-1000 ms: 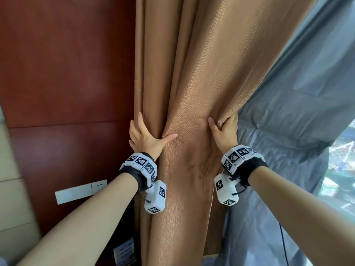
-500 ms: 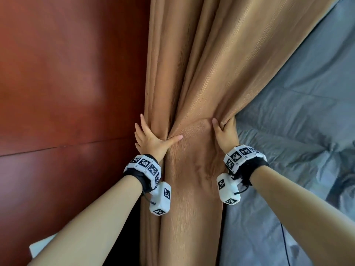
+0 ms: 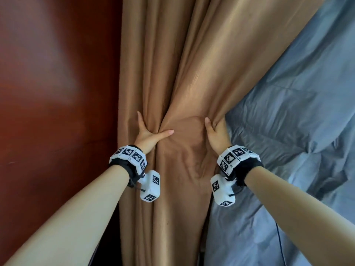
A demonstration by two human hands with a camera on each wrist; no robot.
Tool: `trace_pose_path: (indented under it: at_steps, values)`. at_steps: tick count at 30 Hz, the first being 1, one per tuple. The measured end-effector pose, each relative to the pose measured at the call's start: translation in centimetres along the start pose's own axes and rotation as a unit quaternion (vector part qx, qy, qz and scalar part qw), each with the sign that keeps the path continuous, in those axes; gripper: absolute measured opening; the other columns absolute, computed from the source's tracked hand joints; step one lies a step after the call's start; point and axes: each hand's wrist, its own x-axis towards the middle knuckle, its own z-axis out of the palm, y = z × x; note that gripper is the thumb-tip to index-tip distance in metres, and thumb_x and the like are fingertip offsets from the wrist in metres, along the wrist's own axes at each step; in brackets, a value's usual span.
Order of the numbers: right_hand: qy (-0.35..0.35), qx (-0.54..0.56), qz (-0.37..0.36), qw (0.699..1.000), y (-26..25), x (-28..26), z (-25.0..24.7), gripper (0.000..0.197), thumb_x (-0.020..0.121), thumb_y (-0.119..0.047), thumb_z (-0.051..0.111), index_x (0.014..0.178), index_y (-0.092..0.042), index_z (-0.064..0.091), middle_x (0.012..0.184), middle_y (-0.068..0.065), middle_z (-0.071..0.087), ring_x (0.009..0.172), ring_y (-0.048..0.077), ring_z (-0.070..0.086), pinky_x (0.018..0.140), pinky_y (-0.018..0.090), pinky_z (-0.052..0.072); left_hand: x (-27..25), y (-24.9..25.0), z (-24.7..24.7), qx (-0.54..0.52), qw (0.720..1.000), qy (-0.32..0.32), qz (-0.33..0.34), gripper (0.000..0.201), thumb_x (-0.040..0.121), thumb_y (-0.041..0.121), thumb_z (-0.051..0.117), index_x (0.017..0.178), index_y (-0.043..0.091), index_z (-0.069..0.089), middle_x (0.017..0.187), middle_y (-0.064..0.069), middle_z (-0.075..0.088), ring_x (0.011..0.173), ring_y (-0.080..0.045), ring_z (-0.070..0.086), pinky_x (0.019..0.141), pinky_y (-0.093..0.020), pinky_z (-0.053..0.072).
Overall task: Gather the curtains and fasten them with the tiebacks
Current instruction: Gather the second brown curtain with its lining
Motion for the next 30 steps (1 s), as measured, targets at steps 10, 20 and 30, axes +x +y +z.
trace_pose_path:
  at_steps: [10,20,30]
  values:
    - [0.082,-0.145,0.078,0.983,1.9,-3.8,-8.3,0.021,0.090,-0.028,0.055,0.099,-0.014,0.044,0.089,0.008,0.049,0.103,0.033,0.057,0.084,0.025,0.036,-3.8,0.2,8.6,-0.020,0.998,-0.066,-0.007,0.065,0.074,0.018,0.079,0.128,0.001,0.049,0.110,0.000,0.056,0.103,-0.013,0.053,0.090,-0.022,0.038]
    - [0.129,-0.100,0.108,0.981,1.4,-11.0,-19.4,0.077,0.076,-0.033,0.071,0.135,0.000,0.034,0.136,0.016,0.043,0.129,0.030,0.041,0.111,0.044,0.033,-12.4,0.8,14.2,0.013,0.994,-0.031,0.108,0.127,0.055,0.015,0.091,0.150,0.025,0.006,0.150,-0.005,0.031,0.135,-0.017,0.035,0.110,-0.025,0.025]
    - [0.110,-0.149,-0.039,0.982,-1.6,-22.2,-32.4,0.066,0.090,-0.025,0.056,0.145,-0.014,0.021,0.147,0.007,0.033,0.135,0.018,0.031,0.111,0.026,0.025,-29.1,4.9,22.1,0.197,0.932,0.127,0.278,0.131,0.056,0.056,0.081,0.149,0.024,-0.005,0.158,-0.018,-0.009,0.147,-0.029,-0.004,0.116,-0.045,-0.001]
